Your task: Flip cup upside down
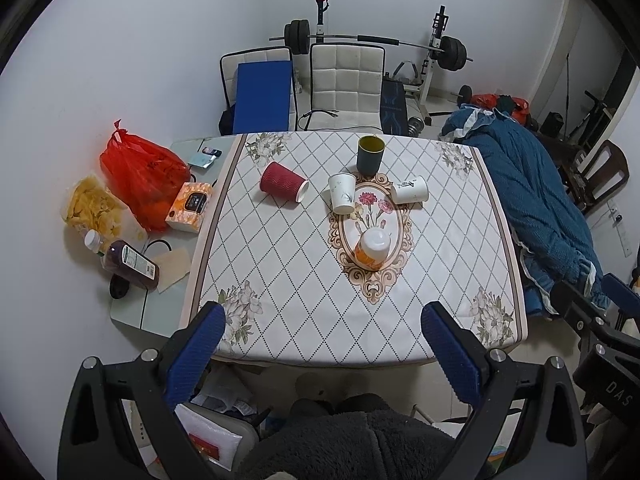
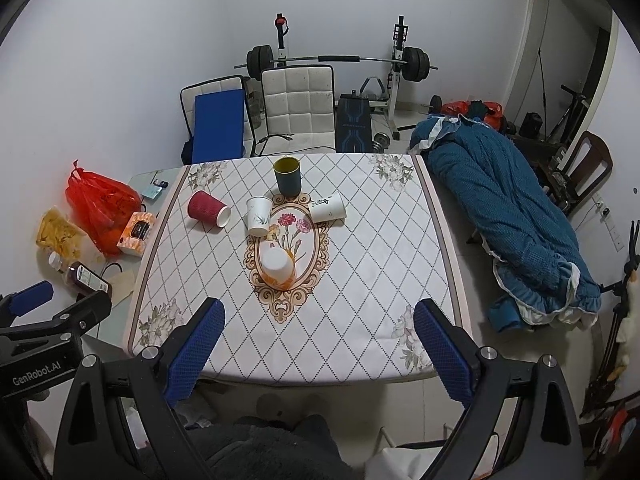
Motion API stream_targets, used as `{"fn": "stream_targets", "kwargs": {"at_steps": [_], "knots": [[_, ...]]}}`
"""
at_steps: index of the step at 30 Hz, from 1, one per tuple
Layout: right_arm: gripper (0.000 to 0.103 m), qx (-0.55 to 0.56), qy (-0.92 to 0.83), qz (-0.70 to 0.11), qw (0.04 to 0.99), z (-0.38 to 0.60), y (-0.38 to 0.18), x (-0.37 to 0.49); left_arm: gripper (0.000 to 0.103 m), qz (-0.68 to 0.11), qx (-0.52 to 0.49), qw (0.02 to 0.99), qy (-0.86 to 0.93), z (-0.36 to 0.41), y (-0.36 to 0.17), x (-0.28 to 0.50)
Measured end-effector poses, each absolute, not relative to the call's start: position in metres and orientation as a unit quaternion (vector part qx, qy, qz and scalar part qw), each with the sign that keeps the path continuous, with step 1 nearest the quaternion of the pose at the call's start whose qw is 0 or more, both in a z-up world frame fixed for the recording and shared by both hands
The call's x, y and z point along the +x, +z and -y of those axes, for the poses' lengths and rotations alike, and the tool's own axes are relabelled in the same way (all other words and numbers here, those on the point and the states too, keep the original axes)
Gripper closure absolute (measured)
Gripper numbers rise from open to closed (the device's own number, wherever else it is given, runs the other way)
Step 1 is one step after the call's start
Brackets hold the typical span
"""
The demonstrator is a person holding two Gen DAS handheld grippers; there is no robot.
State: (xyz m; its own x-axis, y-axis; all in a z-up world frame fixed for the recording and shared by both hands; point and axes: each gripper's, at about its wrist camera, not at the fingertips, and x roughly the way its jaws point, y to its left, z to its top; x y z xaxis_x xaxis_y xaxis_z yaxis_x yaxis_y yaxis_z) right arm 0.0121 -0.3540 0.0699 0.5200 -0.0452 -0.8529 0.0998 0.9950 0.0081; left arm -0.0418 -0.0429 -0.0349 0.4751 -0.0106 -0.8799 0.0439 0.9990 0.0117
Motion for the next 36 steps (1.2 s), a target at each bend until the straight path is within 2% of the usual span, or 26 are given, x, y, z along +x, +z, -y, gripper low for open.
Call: {"fn": "stream_targets", "kwargs": {"at_steps": [36], "knots": [[0.005, 0.033, -0.030, -0.492, 0.870, 0.3522, 0.0692, 0.0082, 0.003, -0.507, 0.018, 0.862, -0.016, 0.0389, -0.0268, -0.0384]]}}
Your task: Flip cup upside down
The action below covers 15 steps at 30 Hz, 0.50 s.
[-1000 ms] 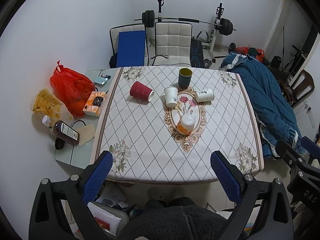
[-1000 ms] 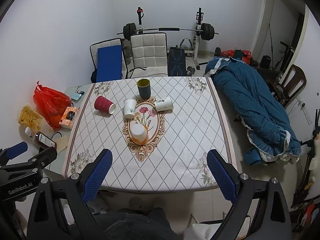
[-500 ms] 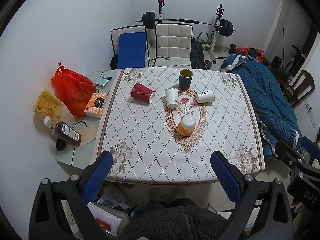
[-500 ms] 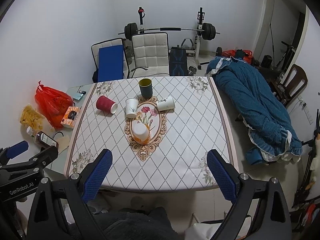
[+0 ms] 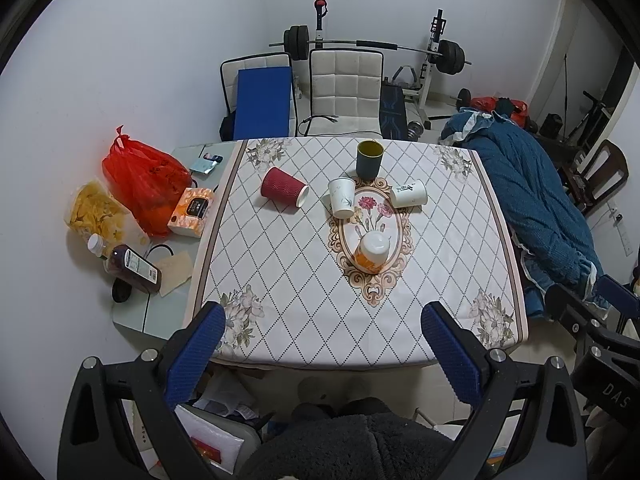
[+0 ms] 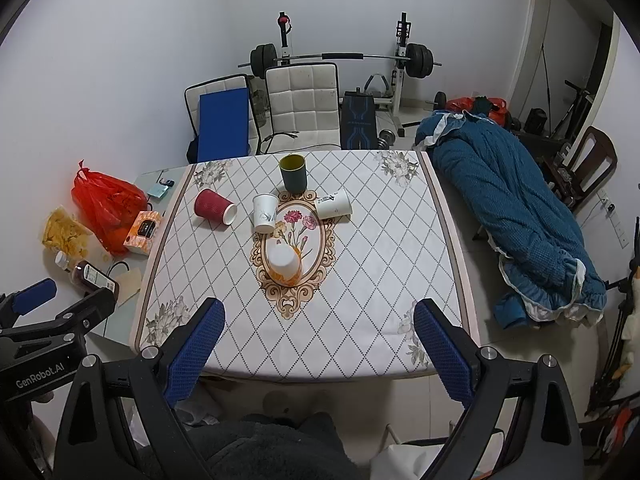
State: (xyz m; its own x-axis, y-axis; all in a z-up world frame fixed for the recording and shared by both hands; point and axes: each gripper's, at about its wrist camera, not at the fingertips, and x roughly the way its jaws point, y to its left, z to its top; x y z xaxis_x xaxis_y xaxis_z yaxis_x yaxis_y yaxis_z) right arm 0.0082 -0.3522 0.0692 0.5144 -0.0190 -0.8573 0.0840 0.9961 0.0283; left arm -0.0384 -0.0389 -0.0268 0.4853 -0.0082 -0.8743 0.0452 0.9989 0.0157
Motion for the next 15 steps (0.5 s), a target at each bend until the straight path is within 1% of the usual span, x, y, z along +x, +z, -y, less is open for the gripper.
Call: {"fn": "stream_targets", "kwargs": {"at_steps": [15], "knots": [[0.005, 0.036, -0.029, -0.500, 0.865, 0.3536, 0.0668, 0.0084, 0.003, -0.511, 0.018, 0.859, -0.019, 0.0425, -0.0270, -0.0415]]}}
